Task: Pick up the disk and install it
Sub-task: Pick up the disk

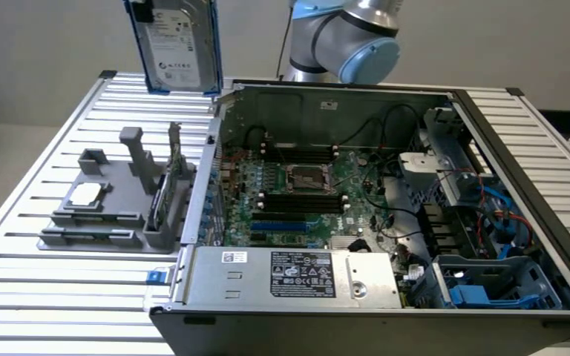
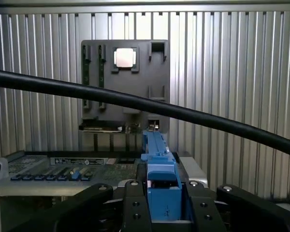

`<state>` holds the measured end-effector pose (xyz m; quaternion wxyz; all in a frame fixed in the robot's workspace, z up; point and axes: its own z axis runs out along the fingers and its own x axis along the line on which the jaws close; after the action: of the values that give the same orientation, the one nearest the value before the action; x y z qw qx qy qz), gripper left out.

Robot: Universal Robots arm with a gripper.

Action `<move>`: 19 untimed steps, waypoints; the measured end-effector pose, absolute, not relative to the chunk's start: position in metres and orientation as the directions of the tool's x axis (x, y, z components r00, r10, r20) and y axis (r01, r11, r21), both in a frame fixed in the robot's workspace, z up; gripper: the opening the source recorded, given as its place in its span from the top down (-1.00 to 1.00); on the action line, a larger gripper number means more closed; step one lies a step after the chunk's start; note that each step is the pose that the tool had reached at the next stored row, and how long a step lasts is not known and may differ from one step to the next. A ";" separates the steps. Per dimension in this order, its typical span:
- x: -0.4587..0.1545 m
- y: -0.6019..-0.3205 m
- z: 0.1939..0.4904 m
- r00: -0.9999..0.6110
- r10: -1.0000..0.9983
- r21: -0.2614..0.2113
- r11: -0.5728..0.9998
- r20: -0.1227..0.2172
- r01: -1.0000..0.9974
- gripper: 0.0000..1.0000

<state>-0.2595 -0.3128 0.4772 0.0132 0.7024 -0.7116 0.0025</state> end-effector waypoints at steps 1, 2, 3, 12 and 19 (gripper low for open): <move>-0.255 -0.314 0.479 -0.013 -1.000 0.015 0.013 0.022 -1.000 0.35; -0.251 -0.315 0.480 -0.013 -1.000 0.015 0.013 0.022 -1.000 0.35; -0.247 -0.316 0.481 -0.013 -1.000 0.015 0.013 0.021 -1.000 0.35; -0.218 -0.330 0.486 -0.013 -1.000 0.018 0.013 0.021 -1.000 0.35; -0.202 -0.343 0.486 -0.013 -1.000 0.030 0.013 0.020 -0.999 0.35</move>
<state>-0.2024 -0.3434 0.4864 0.0176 0.7024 -0.7115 -0.0036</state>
